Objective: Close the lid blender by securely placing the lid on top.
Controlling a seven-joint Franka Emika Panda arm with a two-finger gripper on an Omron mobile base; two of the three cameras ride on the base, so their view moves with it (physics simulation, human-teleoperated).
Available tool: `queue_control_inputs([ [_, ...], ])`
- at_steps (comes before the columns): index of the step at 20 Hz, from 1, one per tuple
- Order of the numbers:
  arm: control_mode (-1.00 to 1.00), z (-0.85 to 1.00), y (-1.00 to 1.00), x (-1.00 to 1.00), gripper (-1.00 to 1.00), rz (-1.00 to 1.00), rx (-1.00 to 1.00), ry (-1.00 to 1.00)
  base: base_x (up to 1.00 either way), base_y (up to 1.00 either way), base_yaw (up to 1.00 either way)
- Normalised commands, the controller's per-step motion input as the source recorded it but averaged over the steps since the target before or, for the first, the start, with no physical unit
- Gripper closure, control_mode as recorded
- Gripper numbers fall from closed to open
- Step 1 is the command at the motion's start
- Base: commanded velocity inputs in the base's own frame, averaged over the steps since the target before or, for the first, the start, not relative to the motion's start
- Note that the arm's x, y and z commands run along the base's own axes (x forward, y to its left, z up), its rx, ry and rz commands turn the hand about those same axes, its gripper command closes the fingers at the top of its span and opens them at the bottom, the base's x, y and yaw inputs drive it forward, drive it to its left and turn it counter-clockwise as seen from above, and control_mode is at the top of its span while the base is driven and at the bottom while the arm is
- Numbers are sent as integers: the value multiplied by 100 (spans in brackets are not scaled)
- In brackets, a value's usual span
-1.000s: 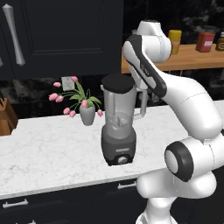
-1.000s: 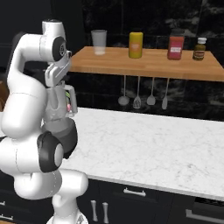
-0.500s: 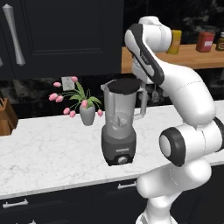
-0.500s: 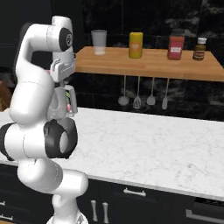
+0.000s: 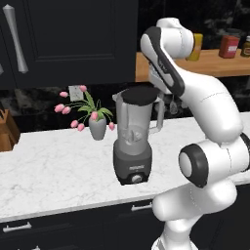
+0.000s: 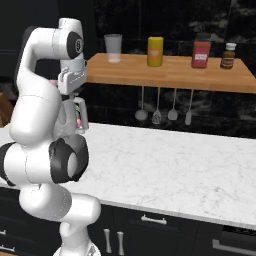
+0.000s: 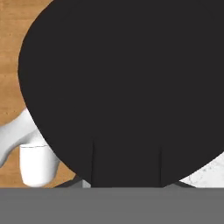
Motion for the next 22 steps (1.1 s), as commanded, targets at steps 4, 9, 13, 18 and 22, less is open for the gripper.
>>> queue_control_inputs([
  [4,-100,0,0,0,100,0,1,-34,0,0,0],
  [9,-100,0,4,0,100,-1,2,-9,0,0,0],
  [13,-100,1,11,3,100,0,0,14,0,0,0],
  [18,-100,0,31,20,100,0,0,12,0,0,0],
  [22,-100,0,6,52,100,-1,0,-5,0,0,0],
])
